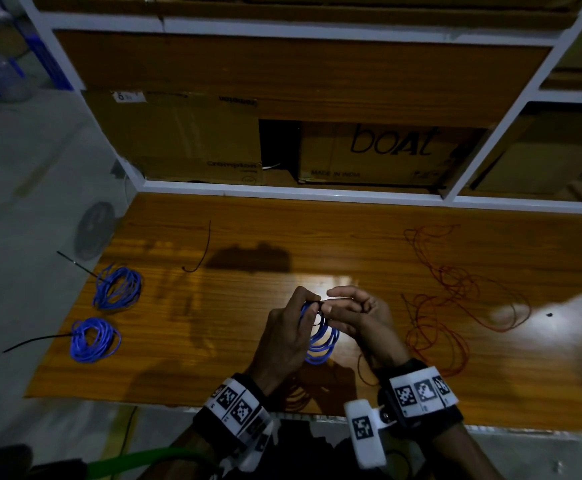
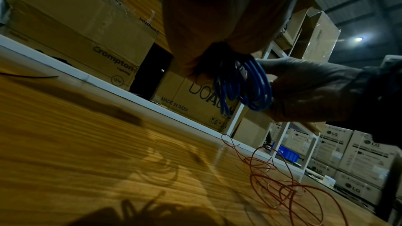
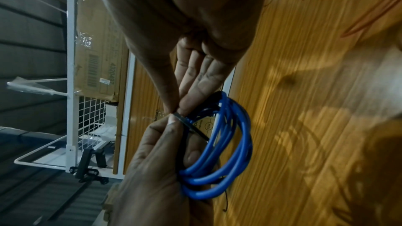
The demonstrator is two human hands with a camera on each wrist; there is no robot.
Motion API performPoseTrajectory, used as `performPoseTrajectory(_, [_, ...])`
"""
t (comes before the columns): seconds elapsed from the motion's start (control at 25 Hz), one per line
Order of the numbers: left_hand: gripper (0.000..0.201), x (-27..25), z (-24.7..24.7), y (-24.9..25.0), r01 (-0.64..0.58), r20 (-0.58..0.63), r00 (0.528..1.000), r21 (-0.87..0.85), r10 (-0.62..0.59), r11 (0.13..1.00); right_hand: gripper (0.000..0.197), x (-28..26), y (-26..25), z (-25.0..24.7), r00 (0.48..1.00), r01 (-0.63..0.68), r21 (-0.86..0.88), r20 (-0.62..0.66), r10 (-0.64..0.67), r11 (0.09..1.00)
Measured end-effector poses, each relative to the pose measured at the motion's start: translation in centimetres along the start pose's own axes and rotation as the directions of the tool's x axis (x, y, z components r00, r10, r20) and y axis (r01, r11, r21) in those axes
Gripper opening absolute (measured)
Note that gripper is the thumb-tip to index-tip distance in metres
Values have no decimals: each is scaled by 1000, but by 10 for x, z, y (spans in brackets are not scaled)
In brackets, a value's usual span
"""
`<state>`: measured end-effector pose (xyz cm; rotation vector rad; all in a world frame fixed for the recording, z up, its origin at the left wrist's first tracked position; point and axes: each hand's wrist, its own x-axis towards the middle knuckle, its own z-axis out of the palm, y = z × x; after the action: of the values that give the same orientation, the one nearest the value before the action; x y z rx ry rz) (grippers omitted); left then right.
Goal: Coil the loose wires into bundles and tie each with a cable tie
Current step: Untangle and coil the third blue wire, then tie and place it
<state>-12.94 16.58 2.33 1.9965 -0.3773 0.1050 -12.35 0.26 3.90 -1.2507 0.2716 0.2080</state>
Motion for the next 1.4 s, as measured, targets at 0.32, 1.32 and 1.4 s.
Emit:
performPoseTrajectory(0.32, [9, 6, -3, -7, -14, 54, 998, 11, 13, 1000, 12, 0, -3, 2, 978, 210, -194, 47, -204, 958])
performPoseTrajectory(1.32, [14, 23, -7, -3, 103, 157, 984, -127, -83, 986, 18, 24, -6, -6, 700, 621, -777, 494, -516, 99])
performPoseTrajectory(1.4, [18, 24, -7, 0, 101, 167, 983, -129, -79, 986, 22, 25, -7, -8, 717, 607, -785, 476, -508, 120])
